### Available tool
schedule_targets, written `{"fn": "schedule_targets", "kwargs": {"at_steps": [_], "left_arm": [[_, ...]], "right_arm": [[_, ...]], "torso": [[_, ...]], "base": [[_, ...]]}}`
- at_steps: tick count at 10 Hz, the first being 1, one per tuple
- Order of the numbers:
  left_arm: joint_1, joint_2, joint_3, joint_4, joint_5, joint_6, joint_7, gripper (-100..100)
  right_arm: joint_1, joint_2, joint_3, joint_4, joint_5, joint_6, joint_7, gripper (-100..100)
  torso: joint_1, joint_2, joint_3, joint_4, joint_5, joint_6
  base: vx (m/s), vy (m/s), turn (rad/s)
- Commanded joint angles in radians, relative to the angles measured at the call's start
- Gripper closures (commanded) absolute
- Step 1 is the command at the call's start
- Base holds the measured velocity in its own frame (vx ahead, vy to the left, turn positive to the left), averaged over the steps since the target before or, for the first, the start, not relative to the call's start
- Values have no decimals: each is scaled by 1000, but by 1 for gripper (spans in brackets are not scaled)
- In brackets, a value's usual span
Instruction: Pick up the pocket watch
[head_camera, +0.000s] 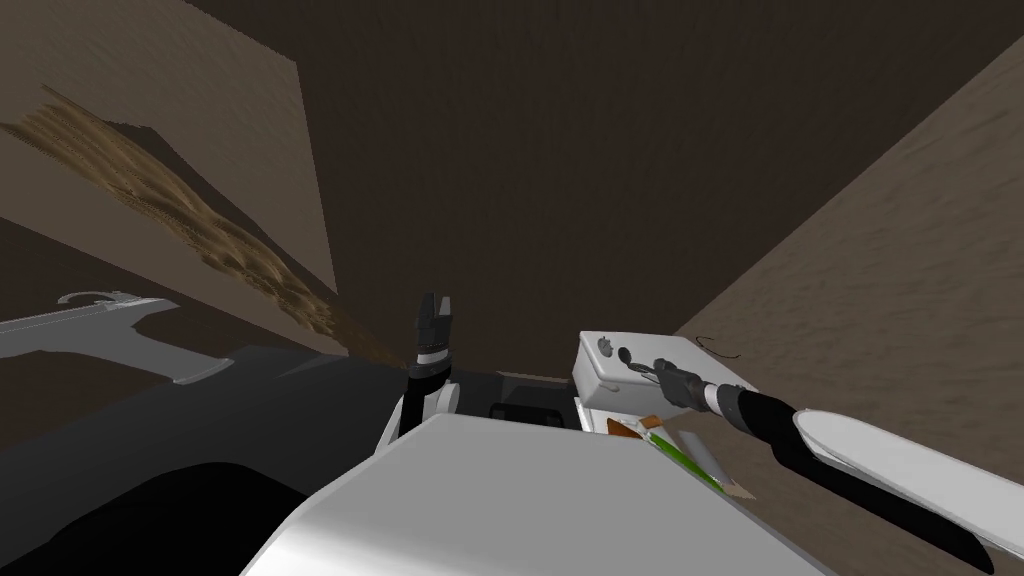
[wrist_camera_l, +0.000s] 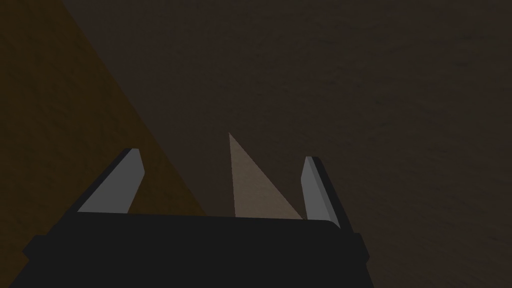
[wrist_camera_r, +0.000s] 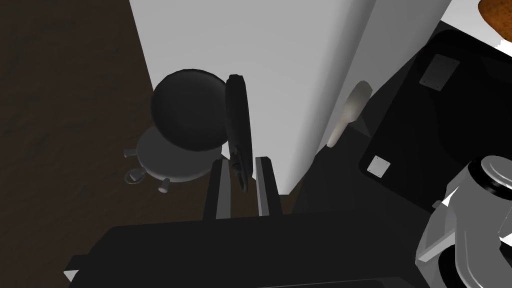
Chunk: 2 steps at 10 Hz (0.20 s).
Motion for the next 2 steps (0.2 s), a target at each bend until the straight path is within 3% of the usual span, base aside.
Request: {"fn": "schedule_targets", "kwargs": {"at_steps": [1,2], "left_arm": [[0,0,0,0,0,0,0,0],[0,0,0,0,0,0,0,0]], "right_arm": [[0,0,0,0,0,0,0,100],[0,0,0,-4,0,3,-3,0]], "torso": [[0,0,0,0,0,0],[1,0,0,0,0,0]], "base": [[-7,-19,6],[0,0,0]]}}
